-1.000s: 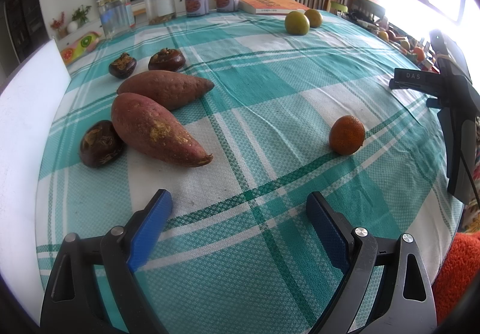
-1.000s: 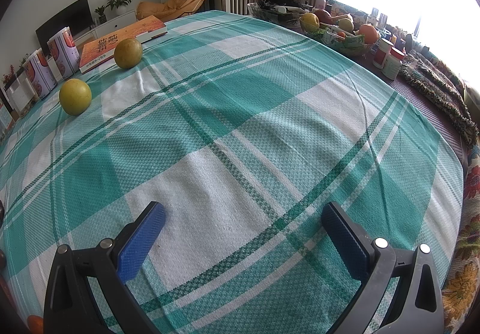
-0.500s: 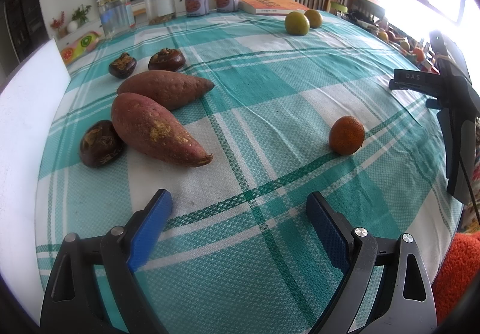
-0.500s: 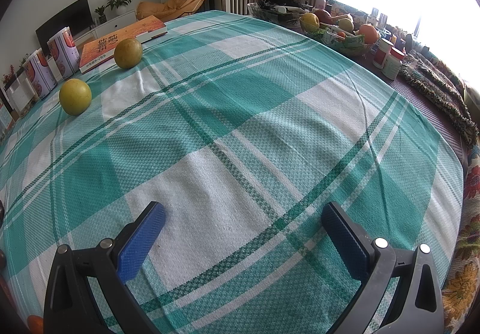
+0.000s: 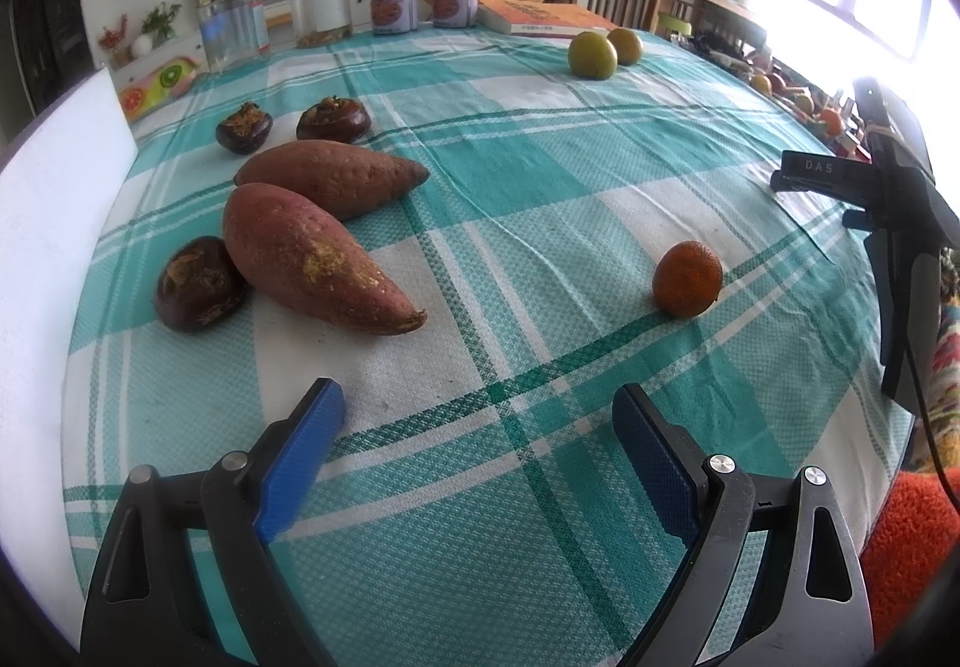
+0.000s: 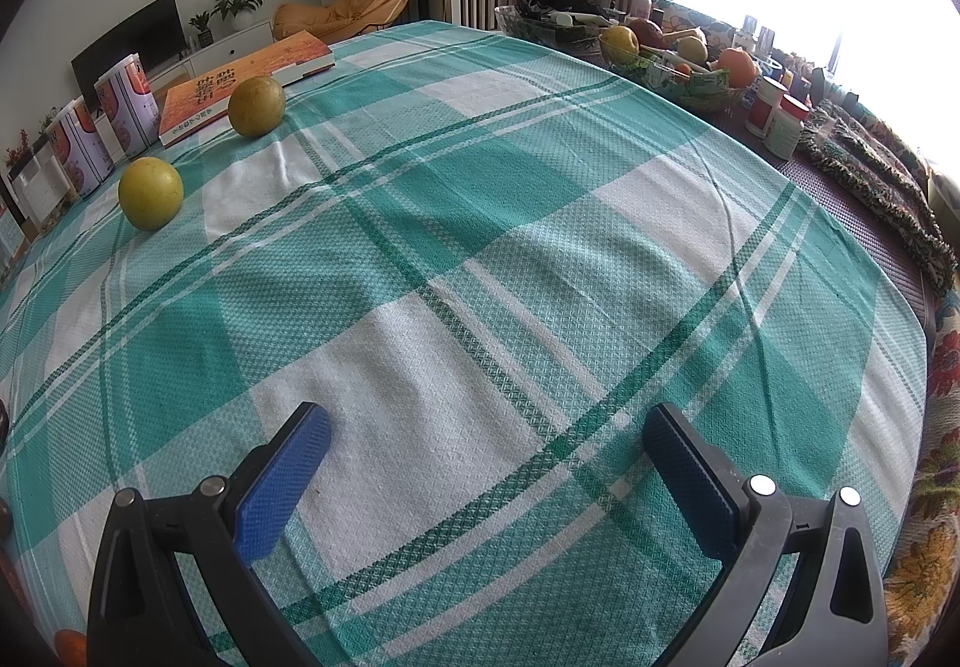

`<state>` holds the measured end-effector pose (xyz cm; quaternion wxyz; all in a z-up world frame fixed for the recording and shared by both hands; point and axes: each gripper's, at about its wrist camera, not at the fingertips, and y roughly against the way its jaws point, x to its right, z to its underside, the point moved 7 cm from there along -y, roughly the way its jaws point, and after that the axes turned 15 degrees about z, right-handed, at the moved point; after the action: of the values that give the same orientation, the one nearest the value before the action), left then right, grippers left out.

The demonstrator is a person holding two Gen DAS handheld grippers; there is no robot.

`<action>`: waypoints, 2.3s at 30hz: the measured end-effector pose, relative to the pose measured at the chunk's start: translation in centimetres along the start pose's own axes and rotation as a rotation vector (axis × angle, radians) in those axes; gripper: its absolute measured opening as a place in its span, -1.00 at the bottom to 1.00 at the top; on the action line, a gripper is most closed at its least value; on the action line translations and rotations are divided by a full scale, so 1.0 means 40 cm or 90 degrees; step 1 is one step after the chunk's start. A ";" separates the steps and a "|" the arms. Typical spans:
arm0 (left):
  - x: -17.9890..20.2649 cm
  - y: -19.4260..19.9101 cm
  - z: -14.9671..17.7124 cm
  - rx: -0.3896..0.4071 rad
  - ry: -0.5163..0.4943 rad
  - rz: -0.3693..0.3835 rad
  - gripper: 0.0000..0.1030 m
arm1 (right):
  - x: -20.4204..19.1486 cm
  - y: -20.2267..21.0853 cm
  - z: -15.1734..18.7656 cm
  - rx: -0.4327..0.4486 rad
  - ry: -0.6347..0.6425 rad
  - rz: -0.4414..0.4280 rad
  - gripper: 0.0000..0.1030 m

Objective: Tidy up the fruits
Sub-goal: 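Move the left tool to a sweet potato and close around it, then lift the sweet potato with the left tool and lower it into the white box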

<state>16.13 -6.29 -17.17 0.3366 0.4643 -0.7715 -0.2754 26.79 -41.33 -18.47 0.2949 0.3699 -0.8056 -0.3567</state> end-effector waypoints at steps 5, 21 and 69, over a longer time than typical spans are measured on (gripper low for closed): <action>-0.050 0.048 -0.023 0.021 0.087 0.060 0.79 | 0.000 0.000 0.000 0.000 0.000 0.000 1.00; -0.166 0.110 -0.048 0.044 0.131 -0.096 0.76 | 0.000 0.000 0.000 0.000 0.000 0.000 1.00; -0.128 0.045 -0.037 -0.017 0.144 0.001 -0.08 | -0.001 0.068 0.038 0.018 -0.008 -0.128 0.94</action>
<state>18.09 -1.07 -16.27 0.4280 0.4874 -0.7252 -0.2311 24.63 -39.48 -17.17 0.2473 0.4511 -0.7711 -0.3752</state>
